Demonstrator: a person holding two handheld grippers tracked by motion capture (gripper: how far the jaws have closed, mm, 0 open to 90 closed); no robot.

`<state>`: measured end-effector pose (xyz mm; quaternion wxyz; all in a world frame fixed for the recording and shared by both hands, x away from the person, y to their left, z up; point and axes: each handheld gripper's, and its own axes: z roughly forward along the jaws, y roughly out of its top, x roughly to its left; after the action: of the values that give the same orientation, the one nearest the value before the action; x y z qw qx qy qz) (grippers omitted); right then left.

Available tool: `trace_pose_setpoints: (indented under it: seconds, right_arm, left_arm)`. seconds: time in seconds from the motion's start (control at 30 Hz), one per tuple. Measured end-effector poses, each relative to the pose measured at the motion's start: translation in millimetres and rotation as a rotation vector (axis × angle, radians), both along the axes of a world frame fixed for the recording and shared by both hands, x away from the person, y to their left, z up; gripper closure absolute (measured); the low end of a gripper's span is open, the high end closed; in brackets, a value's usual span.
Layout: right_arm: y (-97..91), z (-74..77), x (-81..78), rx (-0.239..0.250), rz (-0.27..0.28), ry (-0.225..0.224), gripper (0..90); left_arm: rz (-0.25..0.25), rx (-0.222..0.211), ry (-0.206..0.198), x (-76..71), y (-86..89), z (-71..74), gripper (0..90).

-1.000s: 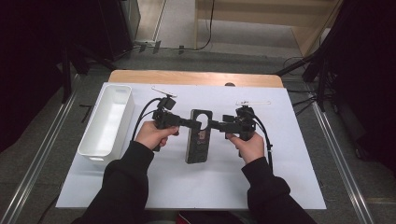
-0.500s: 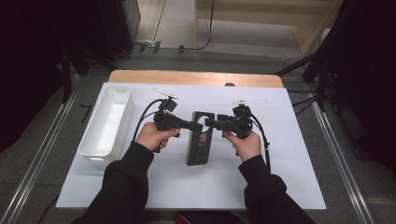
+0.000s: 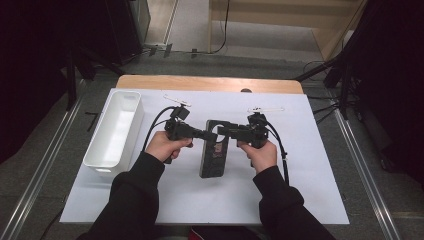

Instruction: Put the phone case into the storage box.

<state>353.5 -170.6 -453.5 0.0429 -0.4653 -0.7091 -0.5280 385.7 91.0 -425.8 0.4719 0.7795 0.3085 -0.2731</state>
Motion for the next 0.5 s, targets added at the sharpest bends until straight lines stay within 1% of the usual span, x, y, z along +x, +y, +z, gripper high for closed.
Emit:
trace_pose_setpoints:
  seconds: [0.23,0.33,0.5]
  right_arm:
    - [2.3,1.0,-1.0,0.008,0.010,-0.012,57.3]
    - [2.6,1.9,-1.8,0.006,0.014,-0.017,60.9]
    - [2.6,3.0,-2.5,0.000,0.011,-0.029,63.7]
  left_arm:
    - [0.002,0.001,-0.001,1.1,-1.8,-1.3,79.8]
    - [0.005,-0.004,-0.001,1.2,-2.9,-1.9,79.8]
    - [0.008,-0.009,0.000,1.8,-2.3,-1.5,79.8]
